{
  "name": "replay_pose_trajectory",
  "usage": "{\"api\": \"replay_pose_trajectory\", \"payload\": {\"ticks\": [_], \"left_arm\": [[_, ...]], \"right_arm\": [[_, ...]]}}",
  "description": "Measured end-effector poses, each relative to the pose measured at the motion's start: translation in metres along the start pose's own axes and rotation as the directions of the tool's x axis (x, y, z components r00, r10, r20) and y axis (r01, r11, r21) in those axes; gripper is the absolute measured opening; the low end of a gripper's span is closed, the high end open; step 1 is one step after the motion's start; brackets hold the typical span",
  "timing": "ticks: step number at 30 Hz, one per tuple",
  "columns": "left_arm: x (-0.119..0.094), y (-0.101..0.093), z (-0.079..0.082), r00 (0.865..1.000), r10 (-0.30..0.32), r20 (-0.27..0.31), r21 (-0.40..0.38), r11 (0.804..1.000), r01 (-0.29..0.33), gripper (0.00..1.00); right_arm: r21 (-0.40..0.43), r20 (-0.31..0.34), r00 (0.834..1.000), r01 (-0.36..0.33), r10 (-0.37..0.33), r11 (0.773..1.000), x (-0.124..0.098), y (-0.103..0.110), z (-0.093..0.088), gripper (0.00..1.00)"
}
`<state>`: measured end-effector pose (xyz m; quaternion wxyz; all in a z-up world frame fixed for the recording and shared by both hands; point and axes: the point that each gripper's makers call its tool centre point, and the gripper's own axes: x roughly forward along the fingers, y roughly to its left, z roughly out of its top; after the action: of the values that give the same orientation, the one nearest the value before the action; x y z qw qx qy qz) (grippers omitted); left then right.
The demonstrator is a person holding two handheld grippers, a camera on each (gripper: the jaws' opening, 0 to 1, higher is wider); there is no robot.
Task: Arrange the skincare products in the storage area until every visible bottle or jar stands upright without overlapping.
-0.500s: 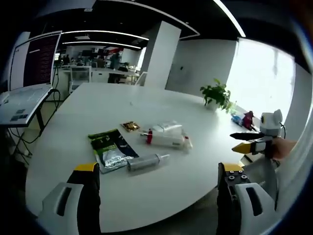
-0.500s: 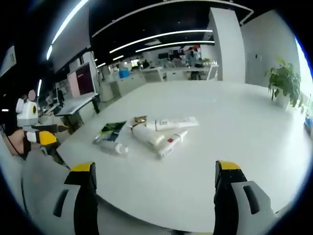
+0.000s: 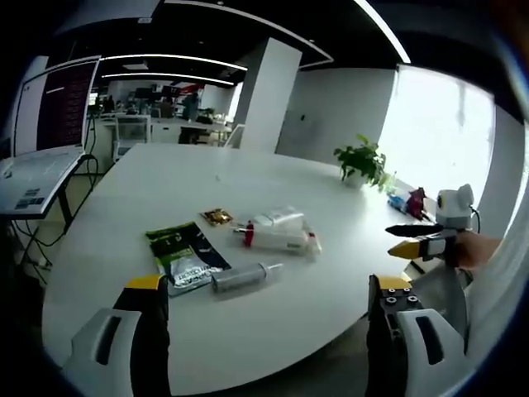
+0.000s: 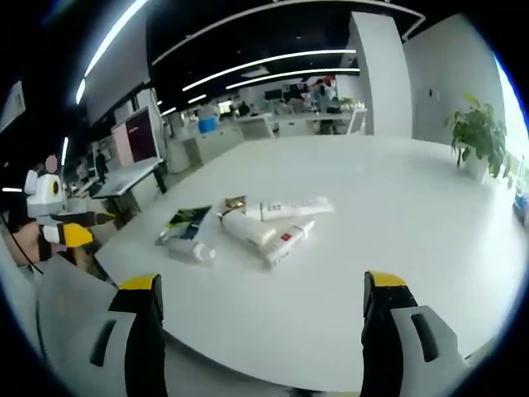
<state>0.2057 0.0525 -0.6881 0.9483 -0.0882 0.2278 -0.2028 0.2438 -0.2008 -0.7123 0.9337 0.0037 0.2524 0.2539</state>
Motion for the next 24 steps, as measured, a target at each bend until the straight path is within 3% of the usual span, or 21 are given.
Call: {"api": "replay_pose_trajectory", "payload": {"ticks": [11,15,18,24], "left_arm": [[-0.0006,0.0000,-0.0001,1.000,-0.006,0.003,-0.001,1.000,0.006,0.93],[-0.0010,0.0001,-0.0007,1.000,-0.009,0.003,-0.002,1.000,0.009,0.93],[-0.0011,0.0000,-0.0007,1.000,-0.011,0.003,0.000,1.000,0.011,0.93],[-0.0013,-0.0008,0.0008,1.000,-0.011,0.010,0.010,1.000,0.011,0.93]], "right_arm": [[-0.006,-0.004,1.000,-0.001,0.001,1.000,0.0012,-0.0007,-0.0009,1.00],[-0.010,-0.025,1.000,-0.004,0.004,1.000,-0.0006,-0.0010,-0.0047,0.84],[-0.010,-0.013,1.000,-0.002,0.002,1.000,-0.0001,-0.0013,-0.0019,0.89],[-0.013,-0.010,1.000,-0.005,0.005,1.000,-0.0012,0.0006,-0.0015,0.89]]}}
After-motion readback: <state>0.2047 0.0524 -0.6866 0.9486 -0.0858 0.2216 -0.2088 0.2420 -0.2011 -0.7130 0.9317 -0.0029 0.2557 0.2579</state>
